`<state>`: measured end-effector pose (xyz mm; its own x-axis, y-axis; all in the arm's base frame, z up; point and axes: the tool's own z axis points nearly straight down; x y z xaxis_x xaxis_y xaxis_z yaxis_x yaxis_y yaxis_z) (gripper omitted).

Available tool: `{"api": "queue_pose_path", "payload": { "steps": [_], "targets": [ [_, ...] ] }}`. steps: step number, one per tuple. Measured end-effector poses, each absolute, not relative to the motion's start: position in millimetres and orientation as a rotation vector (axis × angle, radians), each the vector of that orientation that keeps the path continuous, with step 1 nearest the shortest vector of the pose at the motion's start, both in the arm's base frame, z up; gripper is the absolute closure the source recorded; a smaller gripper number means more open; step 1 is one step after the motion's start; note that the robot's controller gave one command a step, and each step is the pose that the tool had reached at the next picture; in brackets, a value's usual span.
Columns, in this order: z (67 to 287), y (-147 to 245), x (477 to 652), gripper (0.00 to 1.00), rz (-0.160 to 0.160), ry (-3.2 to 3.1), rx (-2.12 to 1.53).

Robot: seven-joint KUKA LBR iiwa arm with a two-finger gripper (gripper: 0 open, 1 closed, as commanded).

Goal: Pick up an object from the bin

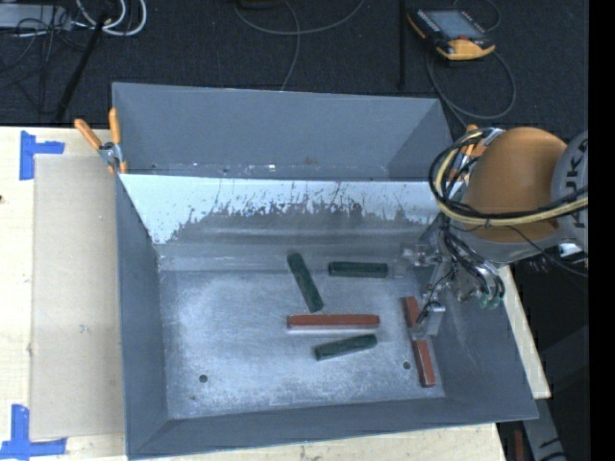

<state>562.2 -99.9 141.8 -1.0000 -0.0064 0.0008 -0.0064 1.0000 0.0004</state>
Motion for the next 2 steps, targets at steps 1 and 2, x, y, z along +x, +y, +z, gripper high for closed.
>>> {"api": "queue_pose_path", "payload": {
  "steps": [1,2],
  "targets": [
    [64.9,-31.9,519.7,0.0,-0.007,-3.13,0.012],
    [69.2,-35.9,523.1,1.0,-0.001,-3.14,0.009]
  ]
}}
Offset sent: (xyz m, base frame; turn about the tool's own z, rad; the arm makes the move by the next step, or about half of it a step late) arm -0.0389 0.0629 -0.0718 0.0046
